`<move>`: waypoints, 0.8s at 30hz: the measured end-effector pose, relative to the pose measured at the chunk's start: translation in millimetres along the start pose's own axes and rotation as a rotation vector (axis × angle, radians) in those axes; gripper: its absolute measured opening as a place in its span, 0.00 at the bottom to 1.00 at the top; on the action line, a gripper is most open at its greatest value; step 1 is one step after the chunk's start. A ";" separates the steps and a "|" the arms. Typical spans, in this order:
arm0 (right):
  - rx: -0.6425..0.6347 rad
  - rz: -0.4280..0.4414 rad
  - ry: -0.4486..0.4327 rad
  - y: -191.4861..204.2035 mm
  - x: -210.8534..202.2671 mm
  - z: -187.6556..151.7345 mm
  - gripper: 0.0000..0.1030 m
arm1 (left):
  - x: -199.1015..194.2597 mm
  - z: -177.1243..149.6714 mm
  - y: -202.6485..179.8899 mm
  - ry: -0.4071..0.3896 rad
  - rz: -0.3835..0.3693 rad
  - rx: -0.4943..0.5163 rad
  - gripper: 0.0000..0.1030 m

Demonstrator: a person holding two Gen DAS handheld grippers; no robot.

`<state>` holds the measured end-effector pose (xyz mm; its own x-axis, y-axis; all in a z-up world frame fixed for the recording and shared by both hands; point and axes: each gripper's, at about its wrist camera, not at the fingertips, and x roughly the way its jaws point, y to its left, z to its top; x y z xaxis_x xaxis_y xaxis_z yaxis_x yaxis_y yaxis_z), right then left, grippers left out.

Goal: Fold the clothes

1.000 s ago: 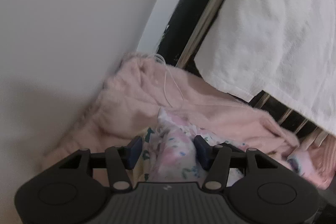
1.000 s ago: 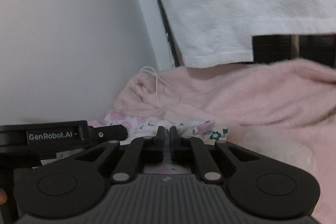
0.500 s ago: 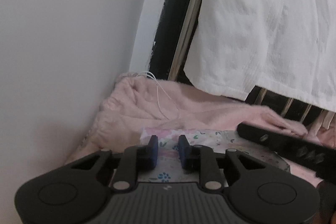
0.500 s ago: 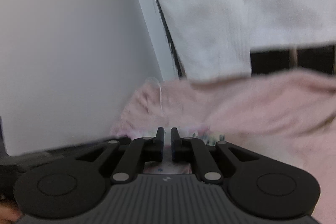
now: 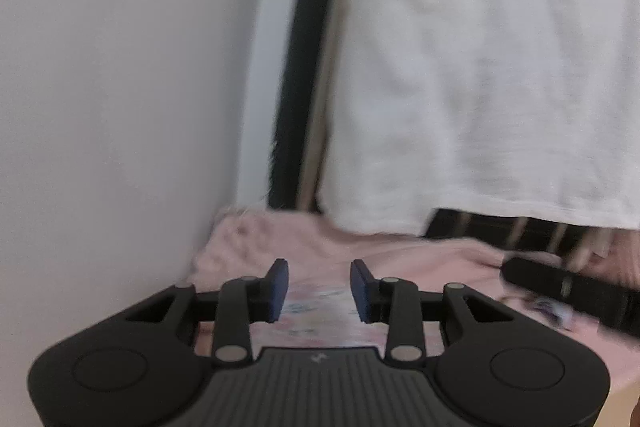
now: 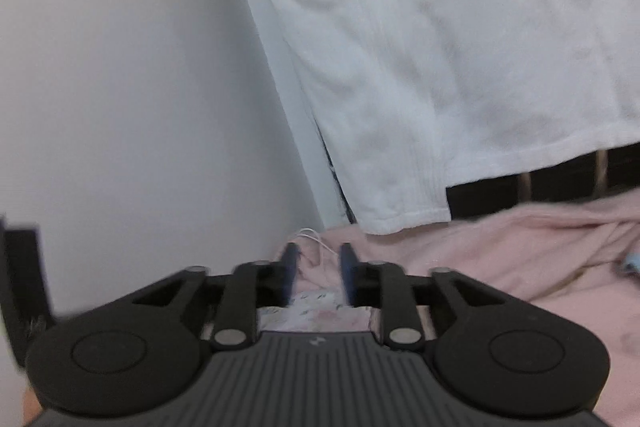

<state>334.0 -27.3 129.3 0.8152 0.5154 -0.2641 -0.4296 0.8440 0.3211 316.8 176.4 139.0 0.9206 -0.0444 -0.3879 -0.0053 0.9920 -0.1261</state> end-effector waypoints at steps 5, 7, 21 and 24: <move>-0.041 -0.040 0.058 -18.2 -90.1 -7.0 0.40 | -88.4 -5.5 -45.0 0.009 -0.065 0.126 0.64; -0.071 -0.088 0.107 -24.9 -122.3 -20.4 0.46 | -126.7 -15.1 -55.7 0.010 -0.071 0.140 0.74; -0.036 -0.326 0.345 -48.0 -263.7 -186.7 0.68 | -202.9 -226.2 -101.3 0.285 0.015 0.003 0.84; -0.058 -0.361 0.350 -44.0 -276.1 -202.7 0.78 | -215.2 -244.1 -107.0 0.279 0.040 0.034 0.84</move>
<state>49.1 -176.6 3.8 0.7413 0.1996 -0.6409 -0.1735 0.9793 0.1044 23.9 50.9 13.0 0.7767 -0.0313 -0.6291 -0.0221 0.9968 -0.0770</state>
